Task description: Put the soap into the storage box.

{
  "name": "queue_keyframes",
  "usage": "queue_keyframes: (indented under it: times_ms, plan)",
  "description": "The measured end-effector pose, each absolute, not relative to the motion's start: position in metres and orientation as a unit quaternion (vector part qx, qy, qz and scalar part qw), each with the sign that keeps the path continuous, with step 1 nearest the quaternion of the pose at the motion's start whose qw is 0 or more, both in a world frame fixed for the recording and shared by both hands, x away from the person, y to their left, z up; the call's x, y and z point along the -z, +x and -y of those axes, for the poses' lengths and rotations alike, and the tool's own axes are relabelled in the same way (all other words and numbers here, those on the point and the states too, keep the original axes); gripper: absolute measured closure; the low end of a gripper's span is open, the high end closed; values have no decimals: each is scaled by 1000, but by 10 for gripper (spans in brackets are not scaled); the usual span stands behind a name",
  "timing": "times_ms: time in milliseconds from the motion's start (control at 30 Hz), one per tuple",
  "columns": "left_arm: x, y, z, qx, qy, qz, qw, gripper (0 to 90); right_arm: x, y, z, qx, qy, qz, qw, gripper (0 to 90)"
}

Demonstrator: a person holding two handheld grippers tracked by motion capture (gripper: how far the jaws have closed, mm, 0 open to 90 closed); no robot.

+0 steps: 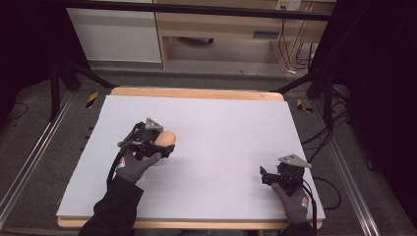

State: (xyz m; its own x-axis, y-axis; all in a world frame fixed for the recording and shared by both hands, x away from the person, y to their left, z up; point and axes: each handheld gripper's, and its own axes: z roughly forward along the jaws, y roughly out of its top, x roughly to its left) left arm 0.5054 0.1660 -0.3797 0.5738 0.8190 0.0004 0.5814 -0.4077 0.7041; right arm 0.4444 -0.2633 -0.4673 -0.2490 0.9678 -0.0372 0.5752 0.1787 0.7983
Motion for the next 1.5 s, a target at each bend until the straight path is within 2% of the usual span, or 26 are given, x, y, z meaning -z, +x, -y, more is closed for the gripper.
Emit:
queue_keyframes:
  times_ms: [633,1500]
  plan:
    - [379,529,-181,-199,795,-465,336,319,467,445,263,-342,541,-713,286,61]
    - [410,546,-199,-194,785,-503,305,319,468,445,263,-340,541,-714,286,61]
